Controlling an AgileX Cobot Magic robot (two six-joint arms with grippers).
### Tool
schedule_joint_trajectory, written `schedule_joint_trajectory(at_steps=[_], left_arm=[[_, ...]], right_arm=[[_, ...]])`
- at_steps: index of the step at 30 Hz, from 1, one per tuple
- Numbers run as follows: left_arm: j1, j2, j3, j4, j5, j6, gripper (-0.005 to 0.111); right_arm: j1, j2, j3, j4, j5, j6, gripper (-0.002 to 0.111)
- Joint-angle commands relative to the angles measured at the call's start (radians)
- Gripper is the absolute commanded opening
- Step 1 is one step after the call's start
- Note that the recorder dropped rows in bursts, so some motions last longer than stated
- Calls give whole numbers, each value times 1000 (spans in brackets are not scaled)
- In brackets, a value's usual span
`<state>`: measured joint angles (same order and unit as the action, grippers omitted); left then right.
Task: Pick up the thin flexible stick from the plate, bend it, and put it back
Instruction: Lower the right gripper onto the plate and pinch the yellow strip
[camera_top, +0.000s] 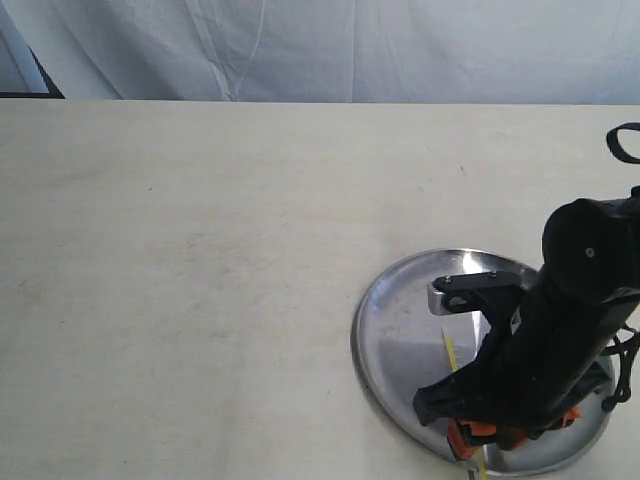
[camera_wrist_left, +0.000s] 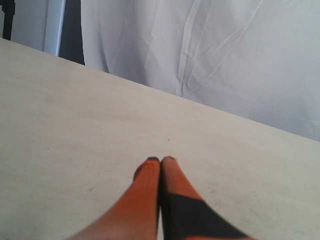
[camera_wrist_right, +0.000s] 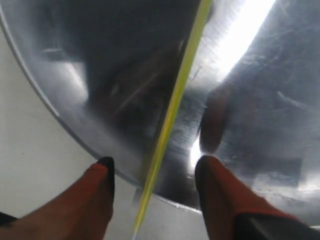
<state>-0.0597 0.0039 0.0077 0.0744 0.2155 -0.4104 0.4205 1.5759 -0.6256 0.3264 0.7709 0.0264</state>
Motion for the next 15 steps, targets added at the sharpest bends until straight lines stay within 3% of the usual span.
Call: schedule_joint_trajectory(at_steps=[1,10,15], left_arm=[[-3,-4,-8,-4,-9,4,0],[-3,-4,-8,-4,-9,4,0],[-3,-4,-8,-4,-9,4,0]], right_arm=[[1,38,6,-2,-33,-8,50],[1,111,6,0,-44,-8,47],[1,118,6,-9,-53,-36,13]])
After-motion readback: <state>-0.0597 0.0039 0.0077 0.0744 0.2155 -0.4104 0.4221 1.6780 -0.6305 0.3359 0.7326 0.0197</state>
